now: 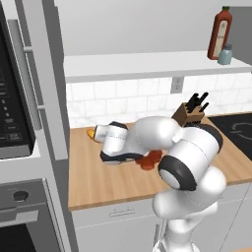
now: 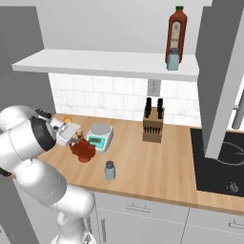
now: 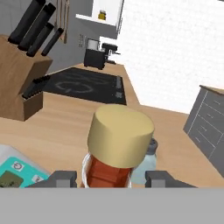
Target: Put the shaker and condiment bottle from the counter next to their counterparts in the cabinet.
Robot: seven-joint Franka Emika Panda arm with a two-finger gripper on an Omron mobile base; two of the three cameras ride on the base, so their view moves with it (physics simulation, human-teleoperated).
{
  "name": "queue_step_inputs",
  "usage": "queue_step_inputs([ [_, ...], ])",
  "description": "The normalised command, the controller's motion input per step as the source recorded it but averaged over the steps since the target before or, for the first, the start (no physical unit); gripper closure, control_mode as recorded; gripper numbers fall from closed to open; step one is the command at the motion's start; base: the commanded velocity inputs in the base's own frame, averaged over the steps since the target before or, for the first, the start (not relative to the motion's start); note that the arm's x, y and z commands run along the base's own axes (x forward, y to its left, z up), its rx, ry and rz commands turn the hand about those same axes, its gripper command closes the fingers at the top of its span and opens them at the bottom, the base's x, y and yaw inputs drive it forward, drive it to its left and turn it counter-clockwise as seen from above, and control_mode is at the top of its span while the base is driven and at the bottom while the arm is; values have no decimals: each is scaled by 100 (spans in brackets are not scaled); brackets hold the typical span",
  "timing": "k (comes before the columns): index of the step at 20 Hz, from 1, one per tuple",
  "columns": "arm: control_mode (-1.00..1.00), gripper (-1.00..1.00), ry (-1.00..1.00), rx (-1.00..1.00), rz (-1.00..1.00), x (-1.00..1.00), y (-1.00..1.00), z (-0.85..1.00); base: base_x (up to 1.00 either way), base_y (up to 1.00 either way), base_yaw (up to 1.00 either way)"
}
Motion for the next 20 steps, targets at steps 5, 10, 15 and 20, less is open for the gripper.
queue_step_inputs([
  [5,-100,100,0,-4,0,-7,-19,49,0,0,0],
  [10,-100,100,2,-2,1,-49,-11,29,0,0,0],
  [15,-100,100,3,0,0,-71,-6,24,0,0,0],
  [20,-100,100,0,0,2,-36,-23,53,0,0,0],
])
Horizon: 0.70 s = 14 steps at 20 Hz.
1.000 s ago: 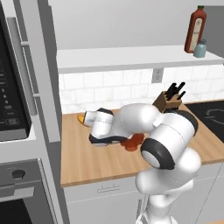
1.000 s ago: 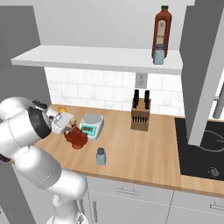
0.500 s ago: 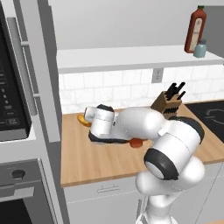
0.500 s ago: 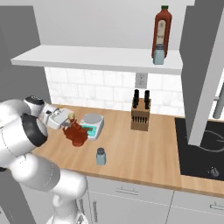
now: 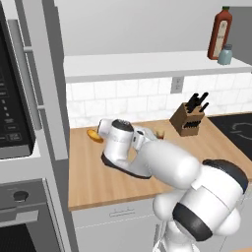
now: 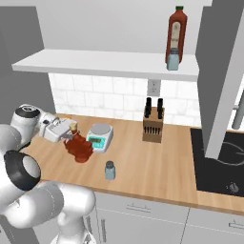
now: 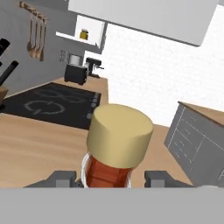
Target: Put the shaker and condiment bottle from the counter next to their counterparts in the cabinet.
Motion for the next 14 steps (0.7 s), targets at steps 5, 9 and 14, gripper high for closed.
queue_step_inputs([
  [5,-100,100,0,0,3,-20,-27,66,0,0,0],
  [9,-100,100,0,0,3,-15,-30,71,0,0,0],
  [14,-100,100,0,0,5,-3,-35,71,0,0,0],
])
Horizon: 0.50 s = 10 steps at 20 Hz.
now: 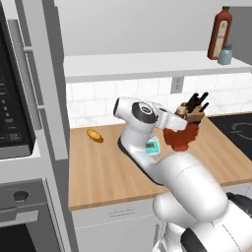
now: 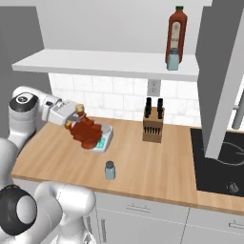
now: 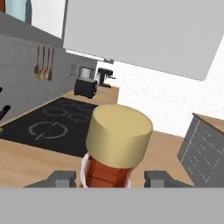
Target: Put the shaker and condiment bottle from the counter next to their counterparts in the cabinet.
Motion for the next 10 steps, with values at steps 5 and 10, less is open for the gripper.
queue_step_inputs([
  [5,-100,100,1,0,9,0,-37,72,0,0,0],
  [10,-100,100,1,-2,11,-12,-31,65,0,0,0],
])
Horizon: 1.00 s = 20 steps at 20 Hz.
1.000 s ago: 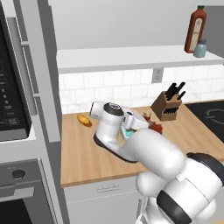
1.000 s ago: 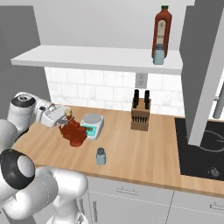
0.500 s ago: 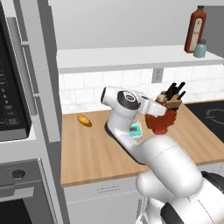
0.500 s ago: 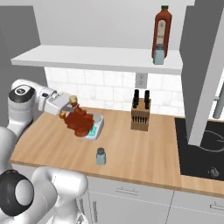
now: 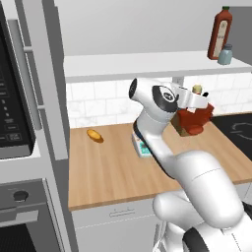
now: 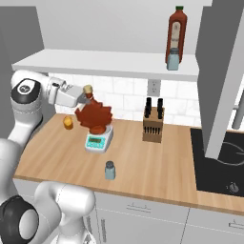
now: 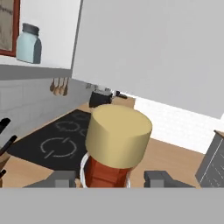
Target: Put the shaker and condiment bottle from the counter next to their counterparts in the cabinet.
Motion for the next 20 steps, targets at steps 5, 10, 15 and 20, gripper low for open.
queue_step_inputs([
  [5,-100,100,0,-9,12,-43,-17,57,0,0,0],
  [10,-100,100,0,-2,11,-10,-9,64,0,0,0],
  [15,-100,100,0,0,18,0,-6,59,0,0,0],
  [20,-100,100,0,0,18,0,0,62,0,0,0],
])
